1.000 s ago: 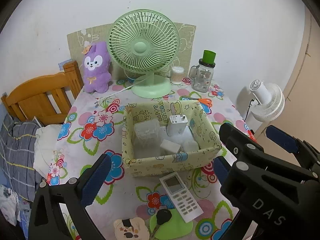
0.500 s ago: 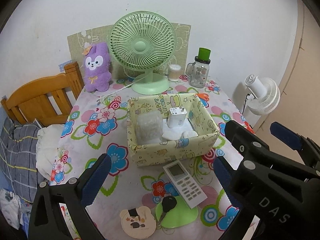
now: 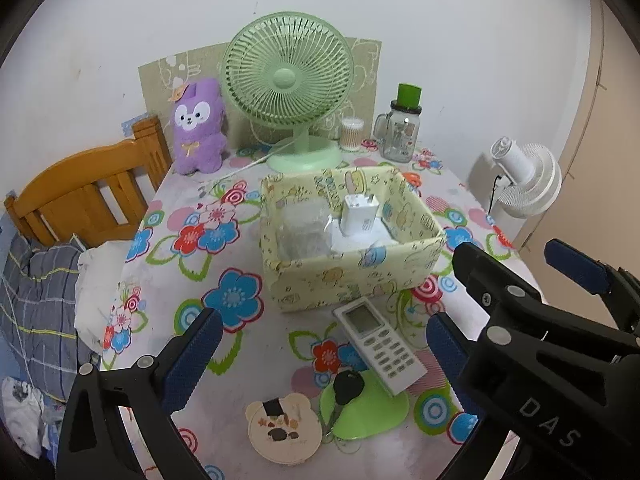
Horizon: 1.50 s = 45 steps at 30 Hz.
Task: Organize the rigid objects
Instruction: 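Raise both tools out of the box and pull back toward the remote and key, then lower the left tool onto the black car key while the right tool lowers to the white remote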
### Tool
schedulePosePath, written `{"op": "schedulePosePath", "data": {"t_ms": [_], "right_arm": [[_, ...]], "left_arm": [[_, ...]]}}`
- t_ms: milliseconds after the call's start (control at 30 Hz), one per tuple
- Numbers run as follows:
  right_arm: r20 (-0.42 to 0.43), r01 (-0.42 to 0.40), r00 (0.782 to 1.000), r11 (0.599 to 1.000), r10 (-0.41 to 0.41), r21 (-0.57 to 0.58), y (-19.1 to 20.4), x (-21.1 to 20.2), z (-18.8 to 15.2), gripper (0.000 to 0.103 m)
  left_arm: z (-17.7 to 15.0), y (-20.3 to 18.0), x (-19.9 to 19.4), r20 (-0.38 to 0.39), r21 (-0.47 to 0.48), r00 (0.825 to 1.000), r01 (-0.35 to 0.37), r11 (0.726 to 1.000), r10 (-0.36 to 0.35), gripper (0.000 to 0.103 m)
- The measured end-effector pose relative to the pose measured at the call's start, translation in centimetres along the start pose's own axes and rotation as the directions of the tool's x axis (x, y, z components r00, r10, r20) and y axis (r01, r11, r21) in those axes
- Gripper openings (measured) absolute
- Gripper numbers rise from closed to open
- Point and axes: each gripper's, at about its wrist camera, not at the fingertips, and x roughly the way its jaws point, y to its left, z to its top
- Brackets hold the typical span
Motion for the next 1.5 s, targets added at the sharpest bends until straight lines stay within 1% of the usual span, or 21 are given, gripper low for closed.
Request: {"op": "schedulePosePath", "data": {"t_ms": [133,433,600,733,900,1100,1300,1500], "right_arm": [[-0.019,-0.010,1.000,1.000,0.010,-0.009,0.0,0.6,-1.1,0.088],[-0.055,-0.012,0.998,0.999,0.009,-0.048,0.2,2.5,-3.1,0.088],[-0.053,-0.020,0.998,0.998,0.017,-0.059,0.4,3.3,-4.0,0.088],[-0.062,-0.023,0.998,0.997,0.018,-0.077,0.8,3.9,-4.7,0.088],[-0.096,-0.029,0.995,0.997,0.022,-0.074,0.9,5.1,-5.9,0.088],[-0.131,-0.017,0.991,0.997,0.007,-0.077,0.5,6.4,-7.0,0.088],[-0.156,-0.011,0.988,0.997,-0.001,-0.077,-0.2,7.4,-7.8,0.088],[-0.177,-0.019,0.984,0.996,0.005,-0.082,-0.4,8.6,-8.2,0.088]], "left_arm": [[-1.1,0.0,0.5,0.005,0.020,1.000,-0.011,1.000,0.010,0.103],[-3.2,0.5,2.1,-0.014,-0.006,1.000,-0.021,1.000,0.021,0.103],[-4.1,1.0,2.6,-0.014,-0.009,0.999,-0.035,0.999,0.034,0.103],[-4.9,1.4,3.4,-0.036,-0.013,0.999,-0.036,0.999,0.035,0.103],[-5.9,1.5,4.3,-0.061,-0.010,0.997,-0.041,0.999,0.041,0.103],[-6.9,0.9,5.5,-0.091,0.010,0.996,-0.021,1.000,0.022,0.103],[-7.3,-0.3,6.8,-0.101,0.043,0.995,-0.003,0.999,0.007,0.103],[-7.4,-0.8,8.5,-0.131,0.041,0.991,0.004,0.999,0.002,0.100]]}}
